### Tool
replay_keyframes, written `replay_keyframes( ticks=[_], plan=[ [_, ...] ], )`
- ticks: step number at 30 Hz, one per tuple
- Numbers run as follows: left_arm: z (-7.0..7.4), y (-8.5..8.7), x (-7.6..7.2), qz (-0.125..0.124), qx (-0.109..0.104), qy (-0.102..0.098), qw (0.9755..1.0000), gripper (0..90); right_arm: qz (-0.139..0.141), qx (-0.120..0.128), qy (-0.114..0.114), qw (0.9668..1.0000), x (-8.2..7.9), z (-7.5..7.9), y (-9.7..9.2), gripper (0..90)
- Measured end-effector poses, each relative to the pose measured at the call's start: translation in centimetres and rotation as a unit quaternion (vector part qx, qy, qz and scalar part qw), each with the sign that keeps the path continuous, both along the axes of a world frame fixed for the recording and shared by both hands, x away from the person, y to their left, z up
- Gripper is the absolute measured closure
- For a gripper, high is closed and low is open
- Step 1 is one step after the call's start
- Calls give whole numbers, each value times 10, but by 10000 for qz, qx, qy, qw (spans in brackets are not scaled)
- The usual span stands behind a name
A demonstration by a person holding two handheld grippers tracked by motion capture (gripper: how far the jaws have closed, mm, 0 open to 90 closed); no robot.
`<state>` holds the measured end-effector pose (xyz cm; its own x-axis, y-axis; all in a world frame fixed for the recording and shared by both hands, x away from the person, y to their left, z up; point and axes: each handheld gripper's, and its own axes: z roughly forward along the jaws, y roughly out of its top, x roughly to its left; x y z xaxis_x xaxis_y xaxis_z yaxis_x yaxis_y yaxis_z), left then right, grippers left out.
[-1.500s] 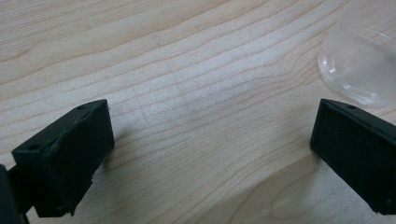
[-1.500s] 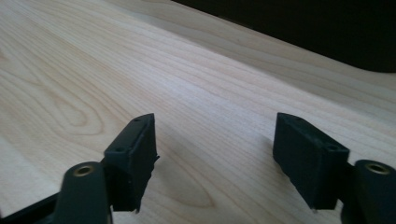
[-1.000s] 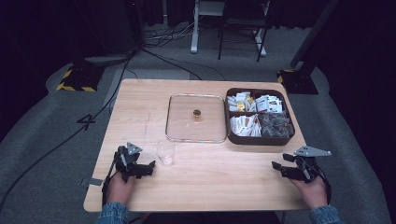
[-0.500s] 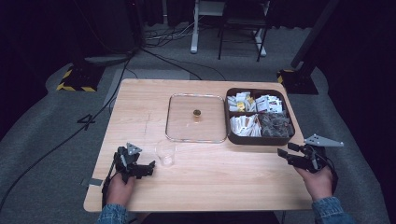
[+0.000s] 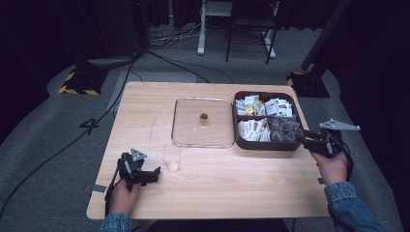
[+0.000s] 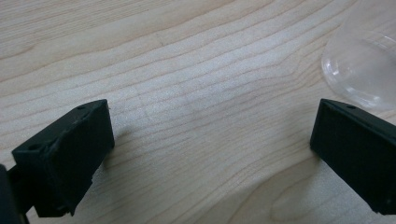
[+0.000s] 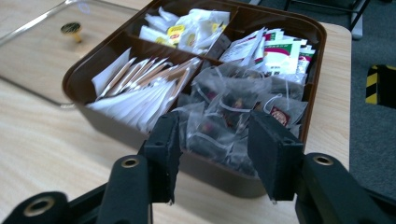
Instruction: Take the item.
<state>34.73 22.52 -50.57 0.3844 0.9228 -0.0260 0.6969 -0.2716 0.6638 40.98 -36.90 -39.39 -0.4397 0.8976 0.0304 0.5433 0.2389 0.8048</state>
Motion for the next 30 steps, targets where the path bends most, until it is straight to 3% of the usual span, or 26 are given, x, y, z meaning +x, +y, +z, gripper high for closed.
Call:
replay_keyframes(
  ticks=[6, 10, 17, 30],
  plan=[
    [0, 0, 1, -32, -3, 8, 10000, 0, -96, 34, 111, 9999, 19, 2, -1, 565],
    [0, 0, 3, -85, 2, 9, 10000, 0, -144, -75, 122, 9998, 32, 1, 1, 564],
    [0, 1, 4, -108, 30, -8, 9999, 0, -317, -196, 351, 9987, 55, -9, 2, 578],
    [0, 1, 4, -102, 27, -5, 9999, 0, -353, -147, 751, 9964, 73, -29, 2, 602]
  ],
)
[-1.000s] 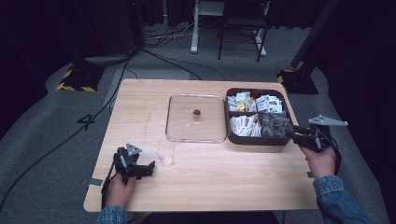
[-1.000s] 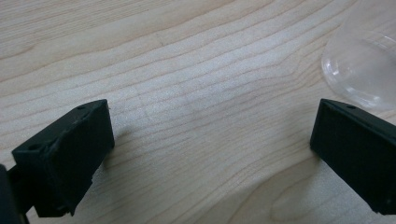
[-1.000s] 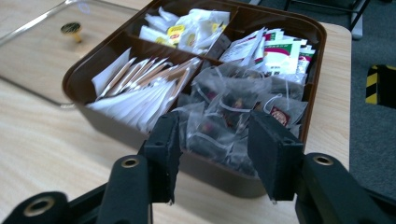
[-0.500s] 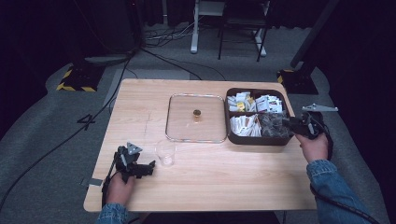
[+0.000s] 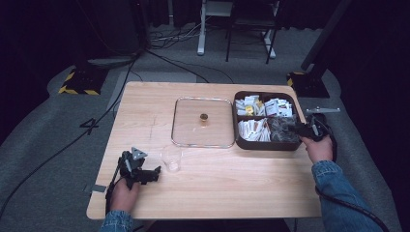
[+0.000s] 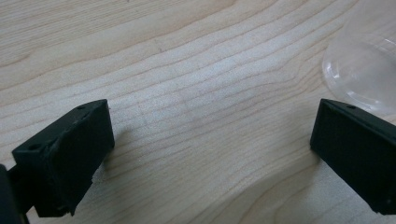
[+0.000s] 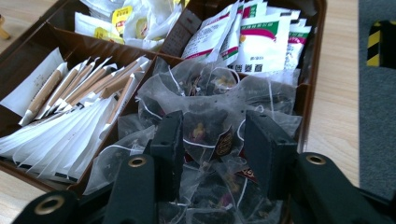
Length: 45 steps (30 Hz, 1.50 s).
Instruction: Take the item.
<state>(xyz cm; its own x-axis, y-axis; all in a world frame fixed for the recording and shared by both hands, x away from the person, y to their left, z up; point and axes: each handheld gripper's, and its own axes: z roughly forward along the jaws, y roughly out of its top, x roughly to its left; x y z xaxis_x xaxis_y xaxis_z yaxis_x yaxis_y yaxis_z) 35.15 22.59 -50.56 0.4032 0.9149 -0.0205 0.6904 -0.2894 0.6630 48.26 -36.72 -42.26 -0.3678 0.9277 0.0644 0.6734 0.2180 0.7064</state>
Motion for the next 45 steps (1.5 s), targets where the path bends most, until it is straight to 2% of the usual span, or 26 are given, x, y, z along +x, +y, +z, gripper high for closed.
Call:
replay_keyframes(
  ticks=[1, 2, 9, 10, 15, 21, 29, 31, 45],
  plan=[
    [0, 0, 0, 3, 0, 1, 10000, 0, 0, 0, 0, 10000, 0, 0, 0, 602],
    [0, 0, 0, 16, -16, 4, 10000, 0, -11, 5, 34, 10000, 2, -3, 0, 652],
    [0, 0, 0, 27, -25, 3, 10000, 0, 45, -57, 130, 9999, 5, -8, 1, 770],
    [0, 0, 0, 17, -14, 6, 10000, 0, 80, -85, 153, 9998, 5, -9, 2, 813],
    [0, 0, 0, 30, -23, 0, 10000, 0, 114, -160, 53, 9998, 4, -9, 3, 897],
    [0, 0, 0, 30, -25, 3, 10000, 0, 150, -120, -74, 9998, 1, -4, 2, 900],
    [0, 0, 0, 29, -20, 1, 10000, 0, 223, 115, -267, 9993, -8, 10, 1, 900],
    [0, 0, 0, 30, -20, 3, 10000, 0, 272, 223, -371, 9987, -12, 16, 1, 900],
    [0, 0, 0, 33, -23, -1, 10000, 0, 658, 509, -604, 9947, -28, 45, 13, 900]
  ],
)
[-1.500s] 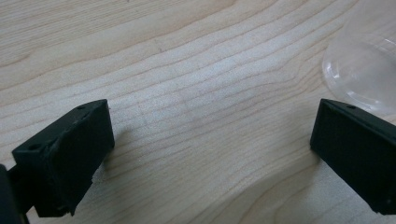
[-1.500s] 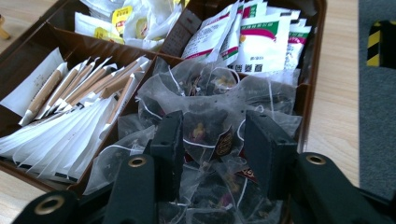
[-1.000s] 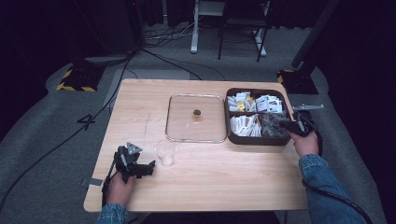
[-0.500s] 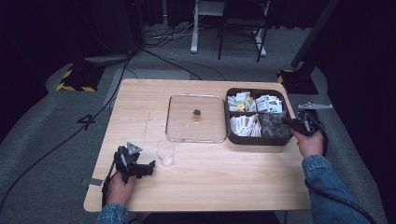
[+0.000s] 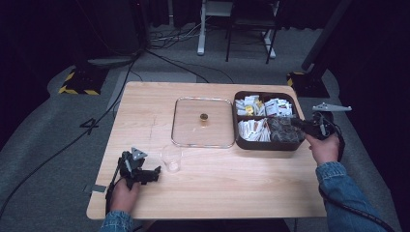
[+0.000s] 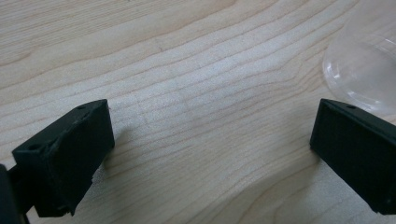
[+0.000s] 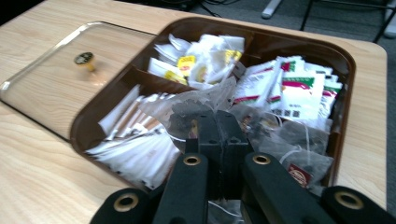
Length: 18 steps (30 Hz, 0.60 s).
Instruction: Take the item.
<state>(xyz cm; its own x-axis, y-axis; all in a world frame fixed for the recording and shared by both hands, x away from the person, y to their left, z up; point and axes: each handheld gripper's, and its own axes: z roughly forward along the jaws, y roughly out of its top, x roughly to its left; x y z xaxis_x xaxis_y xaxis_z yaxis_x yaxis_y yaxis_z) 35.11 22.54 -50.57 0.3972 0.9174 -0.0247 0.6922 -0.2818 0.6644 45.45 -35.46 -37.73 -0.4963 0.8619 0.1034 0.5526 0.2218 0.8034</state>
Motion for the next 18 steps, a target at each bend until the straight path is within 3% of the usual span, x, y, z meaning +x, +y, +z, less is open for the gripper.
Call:
replay_keyframes(
  ticks=[14, 18],
  plan=[
    [0, 0, -1, 19, -2, 10, 10000, 0, 458, 124, -124, 9988, -14, 24, 27, 900],
    [0, 1, -5, 98, 11, 8, 10000, 0, 790, 160, -200, 9966, -19, 32, 49, 900]
  ],
)
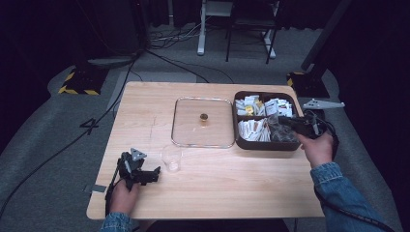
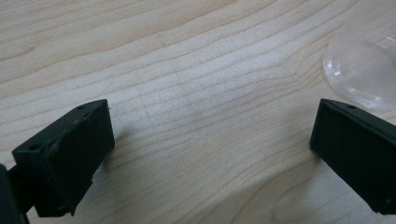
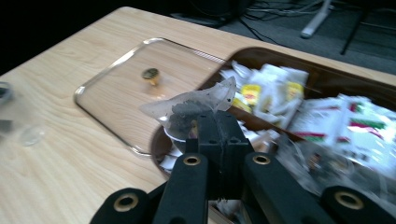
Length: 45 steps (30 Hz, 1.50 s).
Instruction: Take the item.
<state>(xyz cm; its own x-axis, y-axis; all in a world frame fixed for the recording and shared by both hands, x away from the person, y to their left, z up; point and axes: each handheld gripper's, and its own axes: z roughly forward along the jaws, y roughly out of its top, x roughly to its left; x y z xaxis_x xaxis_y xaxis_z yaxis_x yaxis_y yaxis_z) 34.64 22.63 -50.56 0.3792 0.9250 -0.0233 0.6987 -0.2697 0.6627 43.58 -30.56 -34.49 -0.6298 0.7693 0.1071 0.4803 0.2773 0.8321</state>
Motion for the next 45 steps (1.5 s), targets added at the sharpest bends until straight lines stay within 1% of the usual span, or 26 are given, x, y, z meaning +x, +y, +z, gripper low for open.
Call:
replay_keyframes(
  ticks=[2, 3, 4, 6, 13, 18, 19, 20, 22, 23, 25, 27, 31, 32, 33, 34, 35, 36, 37, 38, 39, 40, 42, 43, 44, 45],
  plan=[
    [0, 0, -1, 8, -17, -5, 10000, 0, 143, 40, -24, 9999, -1, 4, 10, 900],
    [0, 1, -2, -2, -13, 14, 10000, 0, 143, 40, -24, 9999, -1, 4, 10, 900],
    [0, 2, -3, 5, -7, 6, 10000, 0, 286, 75, -43, 9996, -2, 7, 21, 900],
    [0, 2, -4, -1, -21, -3, 10000, 0, 448, 78, -80, 9989, -4, 11, 32, 900],
    [0, 2, -5, 7, -23, -3, 10000, 0, 950, 182, -208, 9951, -11, 22, 69, 900],
    [0, 3, -3, -56, -19, -2, 10000, 0, 1174, 202, -210, 9927, -13, 25, 90, 900],
    [0, 3, -3, -70, -14, 5, 10000, 0, 1277, 195, -212, 9914, -14, 25, 100, 900],
    [0, 3, -3, -78, -18, 5, 10000, 0, 1277, 195, -212, 9914, -14, 25, 100, 900],
    [0, 3, -1, -109, -8, 1, 9999, 0, 1405, 177, -214, 9897, -15, 25, 113, 900],
    [0, 3, -1, -109, -8, 1, 9999, 0, 1405, 177, -214, 9897, -15, 25, 113, 900],
    [0, 3, -1, -112, -12, -10, 9999, 0, 1507, 165, -218, 9882, -16, 25, 123, 900],
    [0, 3, 1, -137, -7, -12, 9999, 0, 1534, 160, -218, 9878, -16, 26, 127, 900],
    [0, 2, 1, -136, -22, 8, 9999, 0, 1719, 171, -262, 9846, -19, 27, 144, 900],
    [0, 2, 1, -136, -22, 8, 9999, 0, 1719, 171, -262, 9846, -19, 27, 144, 900],
    [0, 2, 1, -137, -18, 7, 9999, 0, 1787, 174, -273, 9834, -20, 27, 151, 900],
    [0, 2, 1, -137, -18, 7, 9999, 0, 1787, 174, -273, 9834, -20, 27, 151, 900],
    [0, 2, 1, -119, -10, 9, 9999, 0, 1876, 172, -263, 9817, -21, 27, 160, 900],
    [0, 2, 1, -119, -10, 9, 9999, 0, 1876, 172, -263, 9817, -21, 27, 160, 900],
    [0, 2, 1, -99, -17, -13, 9999, 0, 1961, 176, -250, 9801, -20, 26, 168, 900],
    [0, 2, 0, -100, -5, -12, 9999, 0, 1961, 176, -250, 9801, -20, 26, 168, 900],
    [0, 3, 0, -100, 15, -13, 9999, 0, 2036, 172, -234, 9786, -20, 25, 176, 900],
    [0, 3, -1, -83, -1, -5, 10000, 0, 2036, 172, -234, 9786, -20, 25, 176, 900],
    [0, 3, -2, -72, -12, 5, 10000, 0, 2101, 181, -218, 9773, -19, 24, 184, 900],
    [0, 3, -3, -77, -13, 8, 10000, 0, 2135, 244, -191, 9764, -17, 23, 192, 900],
    [0, 3, -3, -77, -13, 8, 10000, 0, 2135, 244, -191, 9764, -17, 23, 192, 900],
    [0, 3, -3, -71, -16, 6, 10000, 0, 2191, 321, -188, 9750, -15, 23, 200, 900]
  ],
)
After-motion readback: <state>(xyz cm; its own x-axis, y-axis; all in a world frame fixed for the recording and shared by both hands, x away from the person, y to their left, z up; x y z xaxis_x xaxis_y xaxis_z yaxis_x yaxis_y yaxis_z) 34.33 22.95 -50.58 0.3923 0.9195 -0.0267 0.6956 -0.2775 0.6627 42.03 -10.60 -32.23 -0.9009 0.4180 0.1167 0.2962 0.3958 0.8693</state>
